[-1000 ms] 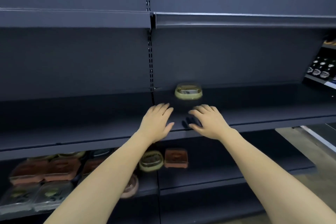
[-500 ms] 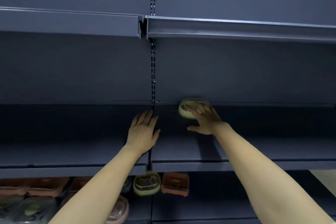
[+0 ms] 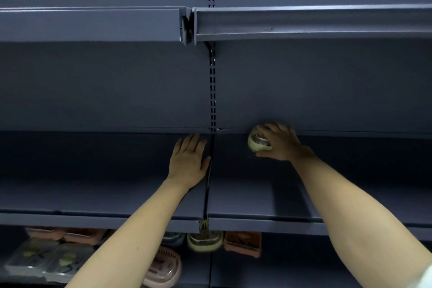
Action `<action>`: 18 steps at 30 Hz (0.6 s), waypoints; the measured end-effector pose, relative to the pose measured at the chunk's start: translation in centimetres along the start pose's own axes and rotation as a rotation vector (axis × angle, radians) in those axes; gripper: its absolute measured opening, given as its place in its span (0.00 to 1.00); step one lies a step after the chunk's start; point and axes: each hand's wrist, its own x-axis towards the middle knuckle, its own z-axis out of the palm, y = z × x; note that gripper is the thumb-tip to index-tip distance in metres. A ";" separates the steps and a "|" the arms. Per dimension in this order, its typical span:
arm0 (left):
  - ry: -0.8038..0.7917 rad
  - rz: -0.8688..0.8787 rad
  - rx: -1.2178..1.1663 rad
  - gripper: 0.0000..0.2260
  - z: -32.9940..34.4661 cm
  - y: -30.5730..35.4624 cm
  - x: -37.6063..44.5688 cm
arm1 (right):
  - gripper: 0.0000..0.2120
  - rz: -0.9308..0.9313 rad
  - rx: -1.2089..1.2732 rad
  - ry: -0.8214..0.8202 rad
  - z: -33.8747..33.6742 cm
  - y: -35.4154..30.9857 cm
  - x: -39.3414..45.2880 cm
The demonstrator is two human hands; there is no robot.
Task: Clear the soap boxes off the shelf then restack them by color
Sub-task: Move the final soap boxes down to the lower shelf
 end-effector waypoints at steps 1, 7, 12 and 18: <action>-0.011 -0.001 0.005 0.24 0.0 0.1 0.0 | 0.41 0.000 0.028 0.008 -0.1 0.0 0.0; 0.033 0.017 -0.039 0.24 -0.1 0.6 -0.9 | 0.33 0.035 0.267 -0.009 -0.8 -0.4 -1.3; 0.018 0.043 -0.014 0.22 -0.9 0.6 -2.7 | 0.38 0.100 0.183 -0.175 -2.4 -0.9 -3.6; 0.033 0.073 0.036 0.19 -2.7 0.3 -6.2 | 0.40 0.158 0.210 -0.261 -3.7 -3.7 -8.1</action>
